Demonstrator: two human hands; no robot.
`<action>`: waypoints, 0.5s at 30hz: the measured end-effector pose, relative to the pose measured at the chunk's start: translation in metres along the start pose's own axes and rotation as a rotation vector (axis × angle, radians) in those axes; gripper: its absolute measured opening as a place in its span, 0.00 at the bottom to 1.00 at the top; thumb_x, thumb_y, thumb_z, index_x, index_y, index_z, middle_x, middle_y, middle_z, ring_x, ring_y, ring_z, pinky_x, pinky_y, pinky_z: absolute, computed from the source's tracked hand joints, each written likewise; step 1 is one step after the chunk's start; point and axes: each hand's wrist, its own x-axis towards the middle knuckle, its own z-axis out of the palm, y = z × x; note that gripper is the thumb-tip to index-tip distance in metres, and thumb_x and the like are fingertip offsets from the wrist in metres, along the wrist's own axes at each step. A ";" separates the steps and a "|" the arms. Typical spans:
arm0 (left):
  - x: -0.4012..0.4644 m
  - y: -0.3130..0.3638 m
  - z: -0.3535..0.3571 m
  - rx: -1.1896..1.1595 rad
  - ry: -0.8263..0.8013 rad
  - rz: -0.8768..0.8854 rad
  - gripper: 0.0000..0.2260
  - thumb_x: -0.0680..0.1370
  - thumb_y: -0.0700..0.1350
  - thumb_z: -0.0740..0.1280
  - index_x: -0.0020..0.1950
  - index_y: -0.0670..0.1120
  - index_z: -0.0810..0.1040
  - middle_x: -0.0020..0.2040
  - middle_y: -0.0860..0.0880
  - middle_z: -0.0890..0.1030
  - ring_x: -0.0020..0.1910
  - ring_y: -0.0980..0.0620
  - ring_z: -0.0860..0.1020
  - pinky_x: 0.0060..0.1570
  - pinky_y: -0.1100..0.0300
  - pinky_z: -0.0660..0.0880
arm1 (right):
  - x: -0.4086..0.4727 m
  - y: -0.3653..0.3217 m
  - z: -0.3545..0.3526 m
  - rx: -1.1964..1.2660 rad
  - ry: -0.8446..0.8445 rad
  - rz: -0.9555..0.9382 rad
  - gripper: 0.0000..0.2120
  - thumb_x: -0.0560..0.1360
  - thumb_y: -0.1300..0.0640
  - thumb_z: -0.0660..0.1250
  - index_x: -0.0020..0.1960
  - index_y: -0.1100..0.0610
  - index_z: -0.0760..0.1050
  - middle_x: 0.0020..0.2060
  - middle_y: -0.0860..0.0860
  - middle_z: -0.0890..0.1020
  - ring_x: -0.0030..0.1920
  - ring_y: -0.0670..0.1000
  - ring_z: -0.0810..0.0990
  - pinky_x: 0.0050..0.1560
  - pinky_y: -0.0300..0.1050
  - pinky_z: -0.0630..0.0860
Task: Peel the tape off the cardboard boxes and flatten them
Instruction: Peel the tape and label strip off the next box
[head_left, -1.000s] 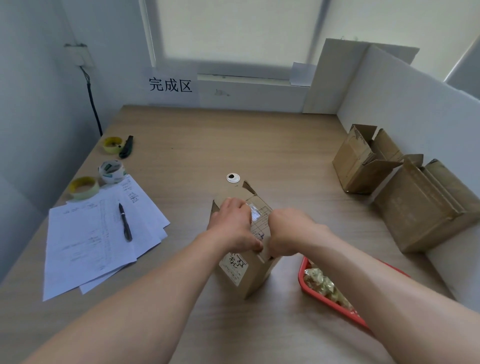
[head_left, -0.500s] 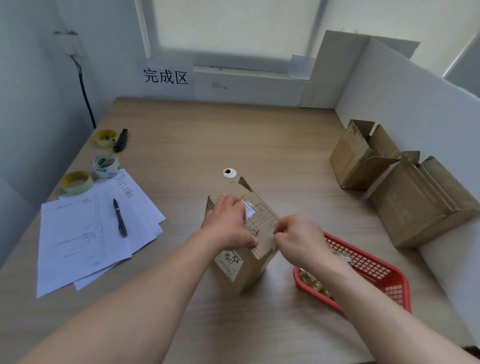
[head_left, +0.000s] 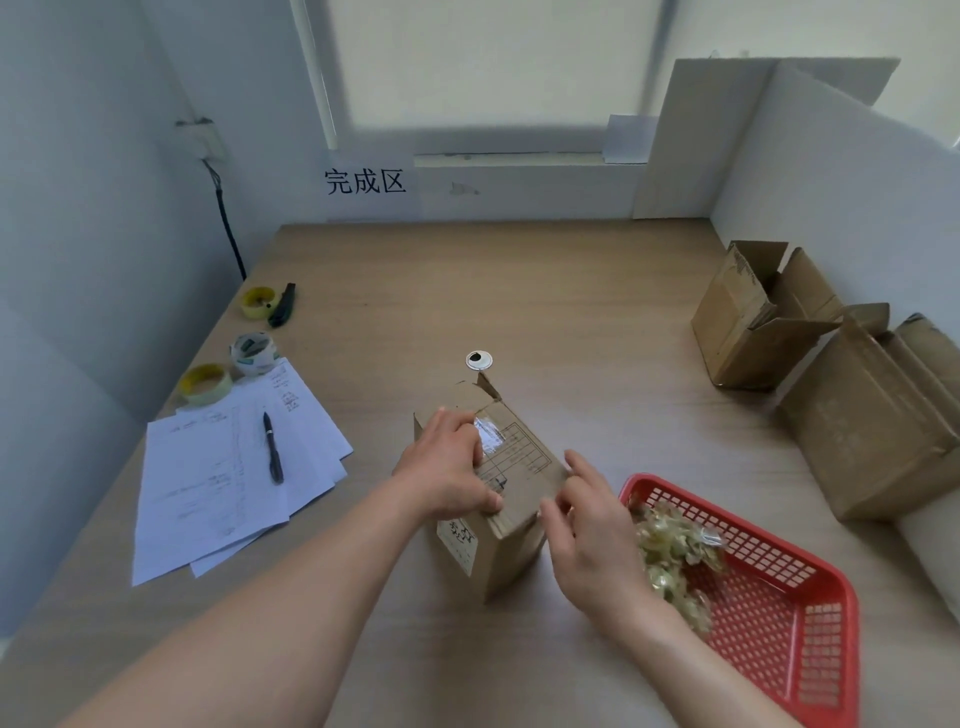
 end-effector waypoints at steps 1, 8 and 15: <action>0.000 0.001 0.000 0.004 -0.007 -0.009 0.22 0.64 0.57 0.79 0.42 0.54 0.66 0.71 0.56 0.61 0.71 0.56 0.59 0.64 0.51 0.68 | -0.008 0.004 0.001 0.110 0.064 0.097 0.14 0.77 0.61 0.68 0.35 0.57 0.70 0.68 0.53 0.75 0.72 0.49 0.70 0.63 0.39 0.66; 0.000 0.005 0.001 0.008 -0.037 -0.037 0.22 0.65 0.54 0.79 0.42 0.53 0.66 0.73 0.54 0.61 0.73 0.54 0.58 0.68 0.48 0.66 | -0.027 0.001 0.014 0.842 0.131 0.623 0.11 0.70 0.52 0.71 0.41 0.60 0.74 0.39 0.56 0.80 0.42 0.57 0.80 0.42 0.54 0.80; 0.003 0.008 0.002 0.032 -0.032 -0.039 0.21 0.65 0.55 0.78 0.43 0.53 0.67 0.73 0.54 0.61 0.73 0.53 0.58 0.69 0.49 0.64 | -0.002 0.003 0.015 0.463 0.041 0.576 0.19 0.73 0.43 0.71 0.36 0.57 0.74 0.34 0.55 0.83 0.39 0.59 0.82 0.44 0.62 0.81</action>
